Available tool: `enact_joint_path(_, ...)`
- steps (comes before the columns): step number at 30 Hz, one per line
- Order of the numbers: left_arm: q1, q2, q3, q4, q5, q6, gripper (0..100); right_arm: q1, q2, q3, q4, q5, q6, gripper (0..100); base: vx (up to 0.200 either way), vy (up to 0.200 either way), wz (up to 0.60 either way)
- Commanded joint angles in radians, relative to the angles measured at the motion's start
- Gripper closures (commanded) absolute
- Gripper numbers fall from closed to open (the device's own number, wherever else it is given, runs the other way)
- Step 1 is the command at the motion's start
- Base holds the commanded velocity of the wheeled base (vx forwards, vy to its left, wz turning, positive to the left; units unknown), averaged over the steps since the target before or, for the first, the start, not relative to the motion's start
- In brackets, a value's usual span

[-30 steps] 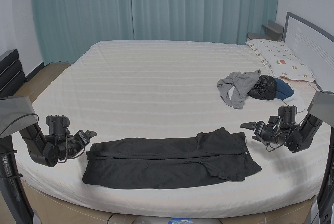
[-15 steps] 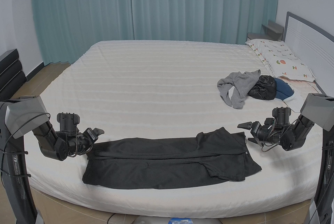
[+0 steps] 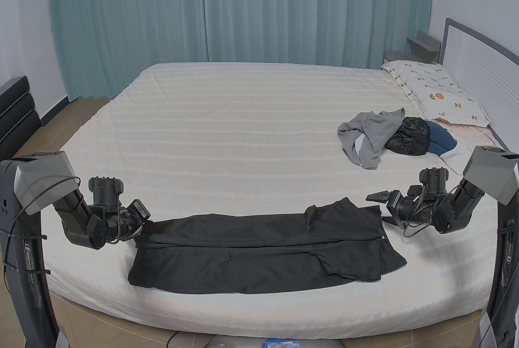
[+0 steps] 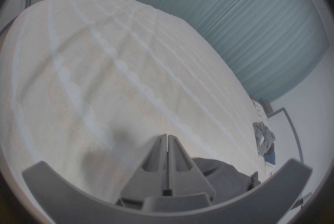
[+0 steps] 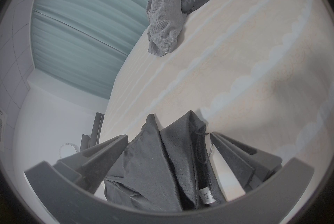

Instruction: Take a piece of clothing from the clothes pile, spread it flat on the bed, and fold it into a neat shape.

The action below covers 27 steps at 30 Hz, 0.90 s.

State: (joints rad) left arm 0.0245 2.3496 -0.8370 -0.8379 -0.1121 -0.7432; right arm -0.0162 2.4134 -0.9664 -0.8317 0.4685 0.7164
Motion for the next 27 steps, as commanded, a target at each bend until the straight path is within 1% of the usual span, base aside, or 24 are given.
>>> enact_joint_path(1,0.015,0.01,-0.002,-0.001,0.002,-0.001,100,0.004,0.015,-0.015,0.005,0.001,0.002,0,0.0,0.0,0.0)
enact_joint_path(4,0.028,0.007,-0.001,-0.003,0.002,-0.024,100,0.002,0.019,-0.017,0.005,0.002,0.0,0,0.0,0.0,0.0)
enact_joint_path(6,0.037,0.007,-0.007,-0.017,0.002,-0.058,100,0.007,0.035,-0.022,0.003,0.001,0.002,0,0.0,0.0,0.0)
enact_joint_path(7,0.038,0.005,-0.007,-0.026,0.002,-0.07,100,0.009,0.036,-0.029,0.003,0.001,0.002,100,0.0,0.0,0.0)
enact_joint_path(17,0.041,0.005,0.007,-0.05,0.002,-0.081,100,0.012,0.046,-0.037,-0.009,-0.011,0.02,100,0.0,0.0,0.0)
enact_joint_path(23,0.045,-0.004,0.012,-0.049,0.0,-0.104,100,-0.013,0.021,-0.029,-0.026,-0.021,0.057,100,0.0,0.0,0.0)
enact_joint_path(27,0.043,-0.004,0.015,-0.049,-0.001,-0.104,100,-0.019,0.021,-0.02,-0.05,-0.024,0.057,100,0.0,0.0,0.0)
